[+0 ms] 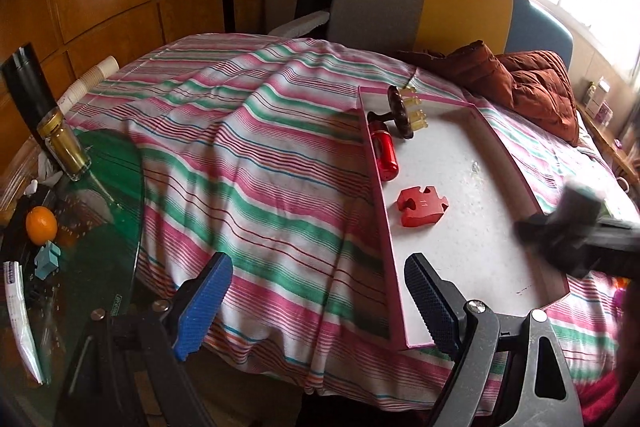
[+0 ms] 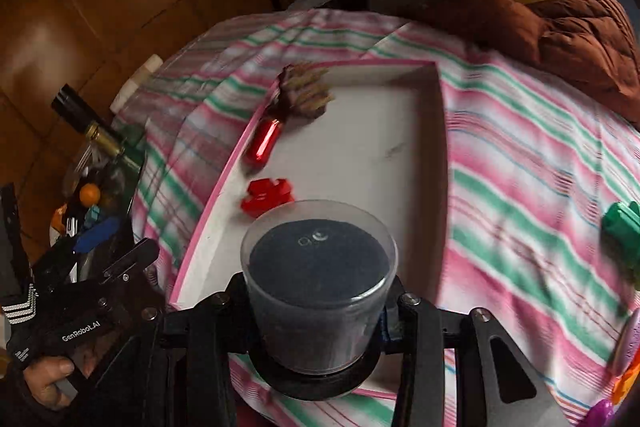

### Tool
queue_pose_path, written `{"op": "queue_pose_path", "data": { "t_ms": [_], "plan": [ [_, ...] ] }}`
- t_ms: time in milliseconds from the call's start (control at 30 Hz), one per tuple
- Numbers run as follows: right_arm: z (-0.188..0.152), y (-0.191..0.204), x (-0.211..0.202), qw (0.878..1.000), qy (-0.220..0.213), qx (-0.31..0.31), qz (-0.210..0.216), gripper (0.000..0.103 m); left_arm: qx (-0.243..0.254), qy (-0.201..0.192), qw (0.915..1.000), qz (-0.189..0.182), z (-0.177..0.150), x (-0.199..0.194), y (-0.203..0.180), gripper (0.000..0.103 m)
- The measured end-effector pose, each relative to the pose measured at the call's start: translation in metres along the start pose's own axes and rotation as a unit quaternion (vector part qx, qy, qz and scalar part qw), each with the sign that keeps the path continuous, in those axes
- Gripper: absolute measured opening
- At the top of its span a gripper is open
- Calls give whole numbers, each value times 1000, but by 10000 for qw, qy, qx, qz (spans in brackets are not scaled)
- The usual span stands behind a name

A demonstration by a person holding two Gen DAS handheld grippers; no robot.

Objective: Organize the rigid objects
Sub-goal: 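Carry the black cup with the right tool over the white tray, then lower the black cup into the tray and open the right tool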

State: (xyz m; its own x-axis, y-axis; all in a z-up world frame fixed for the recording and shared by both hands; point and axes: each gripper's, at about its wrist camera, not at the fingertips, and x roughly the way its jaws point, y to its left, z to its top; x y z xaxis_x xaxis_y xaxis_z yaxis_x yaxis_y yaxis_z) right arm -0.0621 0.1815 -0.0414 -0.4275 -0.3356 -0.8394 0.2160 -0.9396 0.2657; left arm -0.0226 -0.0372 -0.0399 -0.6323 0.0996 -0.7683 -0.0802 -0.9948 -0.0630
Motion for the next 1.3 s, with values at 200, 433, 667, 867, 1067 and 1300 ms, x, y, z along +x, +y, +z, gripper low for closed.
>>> {"op": "queue_pose_path", "data": {
  "t_ms": [200,433,667,867,1067,1300],
  "plan": [
    [-4,29,38,9994,323,-18,101,42,-53,-47,10000,16,1,-2,7,88],
    [-2,35,54,9987,418,195,206,42,-173,16,9998,16,-2,2,14,88],
    [4,42,64,9971,594,198,433,44,-228,13,9997,27,-2,2,16,88],
    [-2,36,53,9971,440,295,540,48,-264,-17,9996,79,1,0,19,88],
    [-10,24,31,9973,181,459,536,48,-266,-46,9996,64,4,-2,19,88],
    [-7,17,33,9872,273,899,1291,51,-193,-54,9998,38,6,-6,14,88]
  ]
}}
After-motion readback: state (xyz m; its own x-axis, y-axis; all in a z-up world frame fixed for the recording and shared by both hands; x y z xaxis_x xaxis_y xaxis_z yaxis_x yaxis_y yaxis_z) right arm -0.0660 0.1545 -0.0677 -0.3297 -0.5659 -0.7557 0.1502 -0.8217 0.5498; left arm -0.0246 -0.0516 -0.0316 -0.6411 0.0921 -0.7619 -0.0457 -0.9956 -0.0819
